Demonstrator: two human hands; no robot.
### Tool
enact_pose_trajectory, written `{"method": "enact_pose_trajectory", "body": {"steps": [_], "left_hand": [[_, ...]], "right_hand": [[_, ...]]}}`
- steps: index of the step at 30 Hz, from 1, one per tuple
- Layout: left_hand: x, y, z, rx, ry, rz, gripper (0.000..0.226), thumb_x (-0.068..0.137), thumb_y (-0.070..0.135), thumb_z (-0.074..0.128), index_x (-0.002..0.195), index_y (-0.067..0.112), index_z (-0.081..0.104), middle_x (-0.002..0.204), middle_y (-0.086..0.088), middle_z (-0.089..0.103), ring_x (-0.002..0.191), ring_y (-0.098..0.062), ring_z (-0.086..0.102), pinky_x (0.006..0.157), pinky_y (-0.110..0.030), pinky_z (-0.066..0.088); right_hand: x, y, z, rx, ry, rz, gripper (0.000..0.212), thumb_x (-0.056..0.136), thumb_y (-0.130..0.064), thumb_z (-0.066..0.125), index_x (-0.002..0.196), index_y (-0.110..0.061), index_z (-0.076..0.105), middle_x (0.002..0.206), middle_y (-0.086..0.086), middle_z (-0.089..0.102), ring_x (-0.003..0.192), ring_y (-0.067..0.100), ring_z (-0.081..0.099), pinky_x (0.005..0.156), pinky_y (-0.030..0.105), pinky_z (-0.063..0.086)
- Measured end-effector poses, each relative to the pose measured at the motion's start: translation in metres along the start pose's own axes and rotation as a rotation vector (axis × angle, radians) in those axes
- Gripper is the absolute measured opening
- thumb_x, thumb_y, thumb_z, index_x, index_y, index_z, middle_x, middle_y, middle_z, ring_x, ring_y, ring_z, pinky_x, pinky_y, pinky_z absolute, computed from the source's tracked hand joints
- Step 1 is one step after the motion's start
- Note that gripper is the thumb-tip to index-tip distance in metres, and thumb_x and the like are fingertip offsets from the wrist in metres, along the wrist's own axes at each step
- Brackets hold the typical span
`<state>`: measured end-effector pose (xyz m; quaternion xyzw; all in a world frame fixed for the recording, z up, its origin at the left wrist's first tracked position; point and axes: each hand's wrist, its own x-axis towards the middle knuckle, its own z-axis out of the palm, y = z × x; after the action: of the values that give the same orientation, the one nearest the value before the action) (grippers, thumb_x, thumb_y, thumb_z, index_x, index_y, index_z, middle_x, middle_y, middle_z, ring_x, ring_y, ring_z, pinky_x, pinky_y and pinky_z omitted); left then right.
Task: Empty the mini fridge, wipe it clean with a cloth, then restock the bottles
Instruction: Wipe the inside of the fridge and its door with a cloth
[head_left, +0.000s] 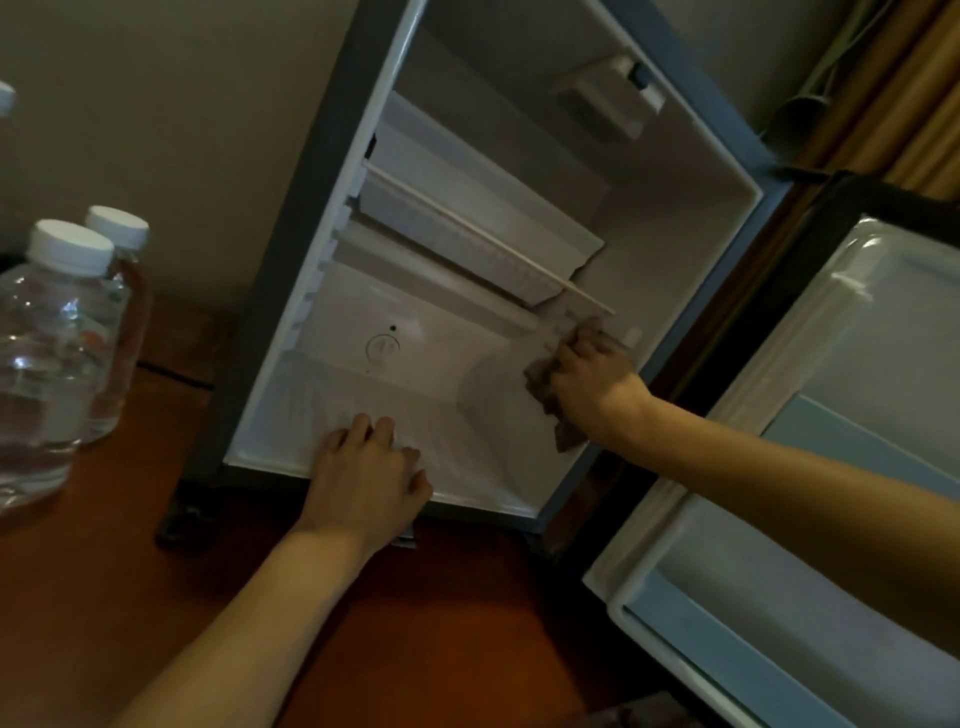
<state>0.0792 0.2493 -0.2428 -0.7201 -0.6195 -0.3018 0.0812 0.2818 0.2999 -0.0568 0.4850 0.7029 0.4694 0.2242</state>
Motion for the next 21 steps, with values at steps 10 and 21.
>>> {"method": "enact_pose_trajectory", "body": {"steps": [10,21], "left_hand": [[0.001,-0.001,0.005,-0.006,0.080,0.006,0.034,0.091,0.049,0.051,0.102,0.029,0.077,0.105,-0.001,0.061,0.106,-0.023,0.052,0.085,-0.038,0.045],[0.005,-0.002,0.011,-0.010,0.094,-0.003,0.042,0.086,0.048,0.041,0.089,0.027,0.077,0.098,-0.002,0.060,0.100,-0.026,0.053,0.083,-0.041,0.045]], "right_hand": [[0.027,0.008,0.005,-0.007,-0.021,0.037,0.051,0.090,-0.047,0.058,0.130,-0.016,0.060,0.138,0.011,0.048,0.127,0.035,0.043,0.108,0.047,0.037],[0.063,0.018,0.009,-0.072,0.146,0.065,0.025,0.091,-0.033,0.064,0.107,-0.018,0.073,0.125,0.009,0.061,0.115,0.033,0.056,0.088,0.040,0.050]]}}
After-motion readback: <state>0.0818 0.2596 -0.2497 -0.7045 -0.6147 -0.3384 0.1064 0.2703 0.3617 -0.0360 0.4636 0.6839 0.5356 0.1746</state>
